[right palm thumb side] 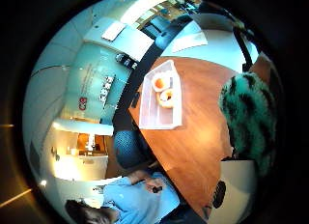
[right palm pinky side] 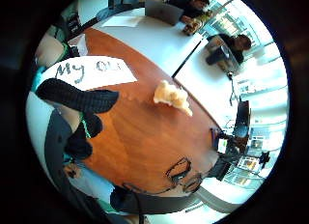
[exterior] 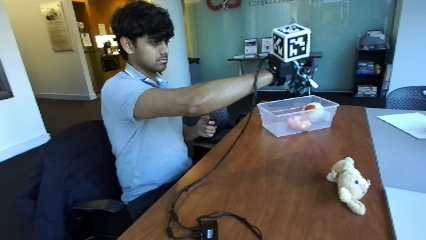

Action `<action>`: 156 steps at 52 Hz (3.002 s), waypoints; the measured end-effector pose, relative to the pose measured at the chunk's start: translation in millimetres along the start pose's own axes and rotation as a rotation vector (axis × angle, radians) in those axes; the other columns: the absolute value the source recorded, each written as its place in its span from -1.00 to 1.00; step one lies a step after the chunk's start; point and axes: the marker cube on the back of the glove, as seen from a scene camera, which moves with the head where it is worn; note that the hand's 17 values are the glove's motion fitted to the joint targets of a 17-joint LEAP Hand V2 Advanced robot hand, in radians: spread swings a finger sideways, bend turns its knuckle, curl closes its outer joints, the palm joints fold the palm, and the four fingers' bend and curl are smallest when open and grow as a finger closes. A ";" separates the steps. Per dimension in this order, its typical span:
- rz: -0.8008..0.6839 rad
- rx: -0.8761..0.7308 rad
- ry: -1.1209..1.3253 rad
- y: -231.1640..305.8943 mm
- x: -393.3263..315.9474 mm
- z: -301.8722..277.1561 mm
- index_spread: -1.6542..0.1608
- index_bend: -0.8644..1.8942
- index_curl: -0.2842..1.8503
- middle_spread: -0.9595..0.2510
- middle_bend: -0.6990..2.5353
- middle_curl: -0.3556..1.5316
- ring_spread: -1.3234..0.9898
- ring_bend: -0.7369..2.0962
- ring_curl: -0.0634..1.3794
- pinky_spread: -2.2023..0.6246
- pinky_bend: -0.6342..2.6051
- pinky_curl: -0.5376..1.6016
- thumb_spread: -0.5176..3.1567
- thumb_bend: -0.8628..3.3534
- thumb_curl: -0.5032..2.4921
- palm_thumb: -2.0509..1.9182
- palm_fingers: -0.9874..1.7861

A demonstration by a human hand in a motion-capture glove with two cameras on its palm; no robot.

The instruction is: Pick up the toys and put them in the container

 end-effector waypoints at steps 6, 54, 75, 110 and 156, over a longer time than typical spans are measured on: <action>-0.052 0.030 -0.014 -35.6 -49.5 -39.1 0.72 -0.22 -0.25 0.51 -0.22 -0.10 -0.03 0.10 -0.21 0.34 0.04 -0.07 0.12 -0.38 -0.37 0.41 0.38; -0.175 -0.314 0.087 -130.8 -234.4 4.7 0.57 -0.33 -0.26 0.57 -0.50 -0.18 0.09 -0.22 -0.30 0.48 0.21 -0.02 -0.03 -0.61 -0.52 0.00 -0.47; 0.112 -0.381 0.081 -78.5 -24.1 12.4 0.51 -0.29 -0.43 0.58 -0.48 -0.30 0.15 -0.28 -0.42 0.60 0.13 -0.12 -0.11 -0.62 -0.51 -0.01 -0.41; 0.613 -0.420 0.118 4.5 273.4 150.1 0.46 -0.26 -0.48 0.58 -0.49 -0.37 0.16 -0.39 -0.56 0.64 0.08 -0.17 -0.07 -0.60 -0.50 0.02 -0.44; 0.369 -0.128 -0.057 -3.0 174.0 83.6 0.71 -0.17 -0.31 0.58 -0.23 -0.16 -0.03 0.11 -0.21 0.43 0.02 -0.17 0.16 -0.30 -0.39 0.35 0.24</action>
